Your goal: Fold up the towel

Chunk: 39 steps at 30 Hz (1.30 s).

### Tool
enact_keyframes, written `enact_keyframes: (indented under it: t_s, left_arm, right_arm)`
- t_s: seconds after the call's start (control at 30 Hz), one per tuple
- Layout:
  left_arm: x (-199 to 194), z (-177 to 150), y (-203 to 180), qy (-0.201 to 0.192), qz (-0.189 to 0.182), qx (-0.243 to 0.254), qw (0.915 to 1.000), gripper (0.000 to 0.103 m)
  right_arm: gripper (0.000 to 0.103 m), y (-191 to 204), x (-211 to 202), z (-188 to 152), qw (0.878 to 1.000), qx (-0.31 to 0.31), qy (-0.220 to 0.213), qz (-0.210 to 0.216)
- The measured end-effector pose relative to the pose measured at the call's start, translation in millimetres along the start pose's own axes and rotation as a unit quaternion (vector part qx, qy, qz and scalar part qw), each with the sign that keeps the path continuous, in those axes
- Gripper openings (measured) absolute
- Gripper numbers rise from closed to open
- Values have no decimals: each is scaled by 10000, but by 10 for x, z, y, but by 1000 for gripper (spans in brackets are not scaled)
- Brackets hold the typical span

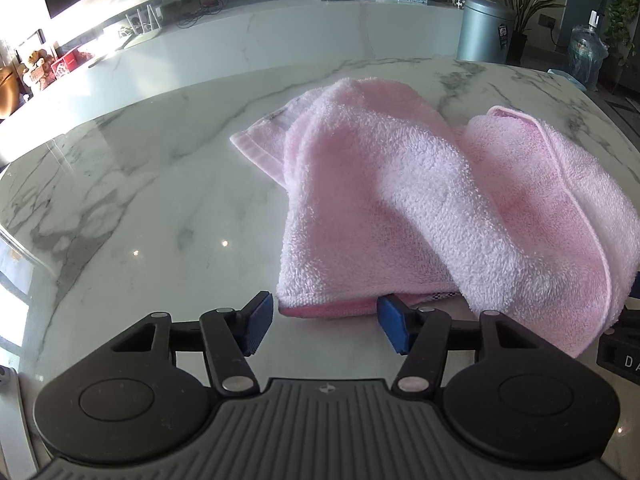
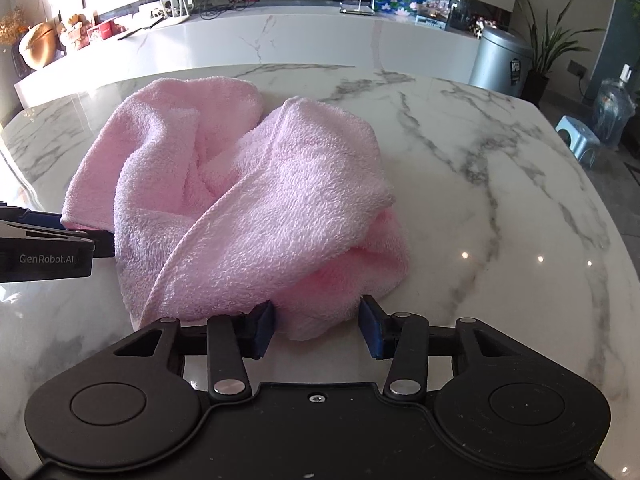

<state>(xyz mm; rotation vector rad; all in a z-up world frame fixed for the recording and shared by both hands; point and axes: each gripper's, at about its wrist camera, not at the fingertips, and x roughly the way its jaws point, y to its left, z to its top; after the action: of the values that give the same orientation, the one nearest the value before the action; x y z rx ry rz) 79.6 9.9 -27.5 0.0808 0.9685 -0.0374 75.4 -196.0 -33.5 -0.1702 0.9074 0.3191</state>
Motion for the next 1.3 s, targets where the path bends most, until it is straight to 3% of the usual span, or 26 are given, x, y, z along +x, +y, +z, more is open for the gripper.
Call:
enact_keyframes:
  t_s: [0.07, 0.17, 0.27, 0.33, 0.93, 1.3]
  left_arm:
    - [25, 19, 15, -19, -49, -28, 10000, 55]
    - [43, 37, 34, -57, -161, -62, 9998, 46]
    - [36, 34, 52, -90, -333, -98, 9994, 32]
    - [14, 33, 68, -112, -334, -99, 9993, 12]
    - [-556, 128, 305, -512, 146, -95, 9985, 7]
    - [-882, 60, 266, -758, 92, -35, 9971, 7]
  right_arm:
    - [27, 3, 7, -2, 10000, -9, -19, 22]
    - [19, -1, 9, 2, 10000, 4, -24, -18]
    - [18, -21, -2, 11, 10000, 34, -2, -39]
    - [17, -40, -26, 24, 10000, 60, 5, -46]
    - [16, -519, -544, -52, 9973, 346, -45, -646]
    - [16, -925, -919, -183, 9917, 705, -225, -1052]
